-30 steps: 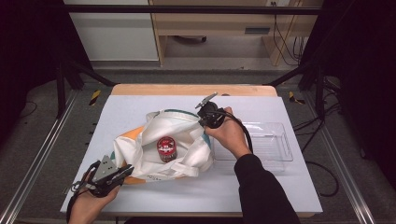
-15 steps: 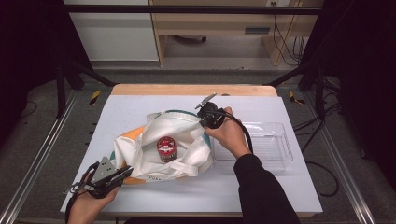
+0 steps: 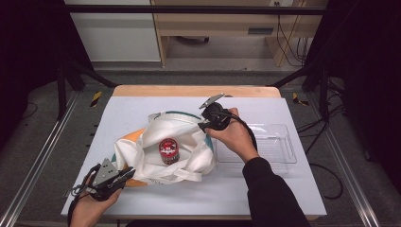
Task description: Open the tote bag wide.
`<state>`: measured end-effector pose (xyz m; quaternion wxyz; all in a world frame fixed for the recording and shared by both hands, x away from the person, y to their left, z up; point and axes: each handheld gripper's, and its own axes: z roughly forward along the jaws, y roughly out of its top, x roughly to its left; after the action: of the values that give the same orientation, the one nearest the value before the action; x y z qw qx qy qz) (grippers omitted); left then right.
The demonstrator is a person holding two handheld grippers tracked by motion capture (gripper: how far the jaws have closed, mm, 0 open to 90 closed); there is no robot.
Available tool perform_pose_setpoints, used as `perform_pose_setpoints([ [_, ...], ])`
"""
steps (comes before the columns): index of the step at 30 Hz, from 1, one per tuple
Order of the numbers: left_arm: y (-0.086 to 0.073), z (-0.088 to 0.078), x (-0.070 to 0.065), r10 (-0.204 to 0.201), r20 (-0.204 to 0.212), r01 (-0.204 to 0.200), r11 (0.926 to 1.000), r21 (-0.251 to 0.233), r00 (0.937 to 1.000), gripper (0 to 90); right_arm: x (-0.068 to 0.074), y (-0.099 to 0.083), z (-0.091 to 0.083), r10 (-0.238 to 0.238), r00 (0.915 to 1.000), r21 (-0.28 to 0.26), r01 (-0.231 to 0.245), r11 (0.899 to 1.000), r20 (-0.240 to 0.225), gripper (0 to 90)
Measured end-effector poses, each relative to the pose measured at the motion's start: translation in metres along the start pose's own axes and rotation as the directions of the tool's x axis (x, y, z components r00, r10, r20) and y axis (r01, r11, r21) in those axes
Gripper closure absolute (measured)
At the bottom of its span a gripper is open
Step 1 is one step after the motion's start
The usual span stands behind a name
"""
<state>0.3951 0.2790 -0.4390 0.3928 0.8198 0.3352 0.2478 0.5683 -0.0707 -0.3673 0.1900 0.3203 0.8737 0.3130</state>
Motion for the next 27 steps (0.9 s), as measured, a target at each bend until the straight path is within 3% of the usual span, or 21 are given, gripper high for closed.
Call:
perform_pose_setpoints([
  [5,0.000,0.000,0.000,-0.005,0.001,0.005,1.0000,-0.004,1.0000,81.7,0.002,0.003,-0.007,0.000,1.0000,-0.020,0.000,1.000,0.002,47.5],
  [19,-0.001,0.000,0.001,-0.016,-0.001,0.016,0.9998,-0.013,0.9999,79.8,0.014,0.001,-0.049,-0.029,0.9993,-0.097,0.031,0.995,0.022,31.6],
  [27,0.006,-0.008,0.000,-0.047,-0.032,0.044,0.9942,-0.098,0.9984,58.5,0.025,-0.011,-0.074,-0.037,0.9993,-0.115,0.037,0.993,0.005,23.3],
])
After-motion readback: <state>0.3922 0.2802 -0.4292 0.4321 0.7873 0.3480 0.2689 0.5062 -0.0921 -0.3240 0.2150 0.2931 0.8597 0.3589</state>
